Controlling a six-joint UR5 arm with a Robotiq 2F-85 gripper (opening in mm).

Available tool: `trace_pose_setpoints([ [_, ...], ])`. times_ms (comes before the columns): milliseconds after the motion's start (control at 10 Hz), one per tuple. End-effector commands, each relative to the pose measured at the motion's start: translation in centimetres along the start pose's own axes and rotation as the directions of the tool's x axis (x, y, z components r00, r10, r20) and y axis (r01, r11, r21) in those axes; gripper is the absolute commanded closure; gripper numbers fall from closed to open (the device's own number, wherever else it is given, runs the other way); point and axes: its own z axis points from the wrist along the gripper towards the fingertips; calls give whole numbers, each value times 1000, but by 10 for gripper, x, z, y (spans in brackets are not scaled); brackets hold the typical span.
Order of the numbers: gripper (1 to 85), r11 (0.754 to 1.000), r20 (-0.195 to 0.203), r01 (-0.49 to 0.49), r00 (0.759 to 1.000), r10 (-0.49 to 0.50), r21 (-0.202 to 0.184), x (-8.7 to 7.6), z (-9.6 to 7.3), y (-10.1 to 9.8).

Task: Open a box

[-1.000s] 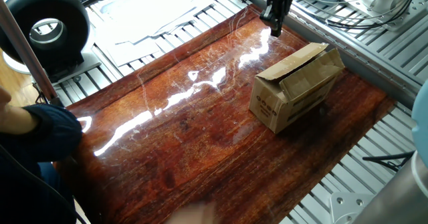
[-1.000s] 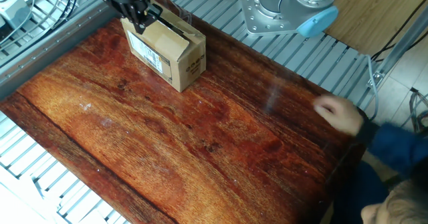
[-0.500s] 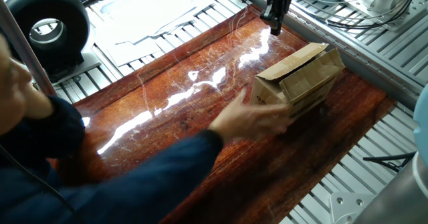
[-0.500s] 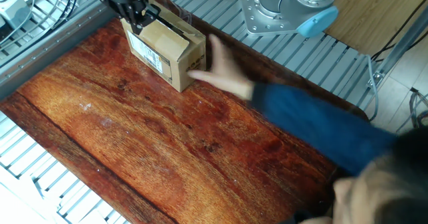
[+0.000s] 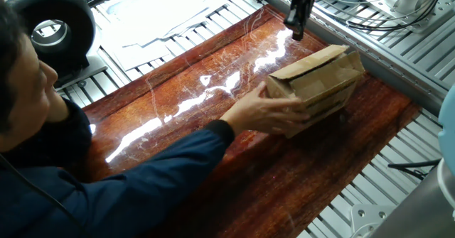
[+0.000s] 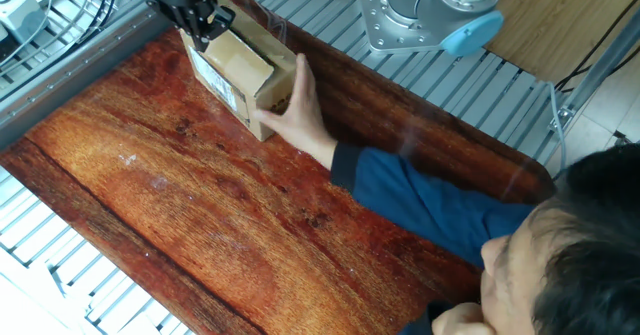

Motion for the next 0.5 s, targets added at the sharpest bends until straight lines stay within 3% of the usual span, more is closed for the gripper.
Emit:
trace_pose_setpoints([
  [0, 847, 999, 23, 15, 1000, -15, -29, 7, 19, -7],
  [300, 847, 998, 31, 20, 999, -18, -65, 21, 27, -4],
  [400, 847, 998, 29, 21, 999, -19, -59, 24, 27, -6],
])
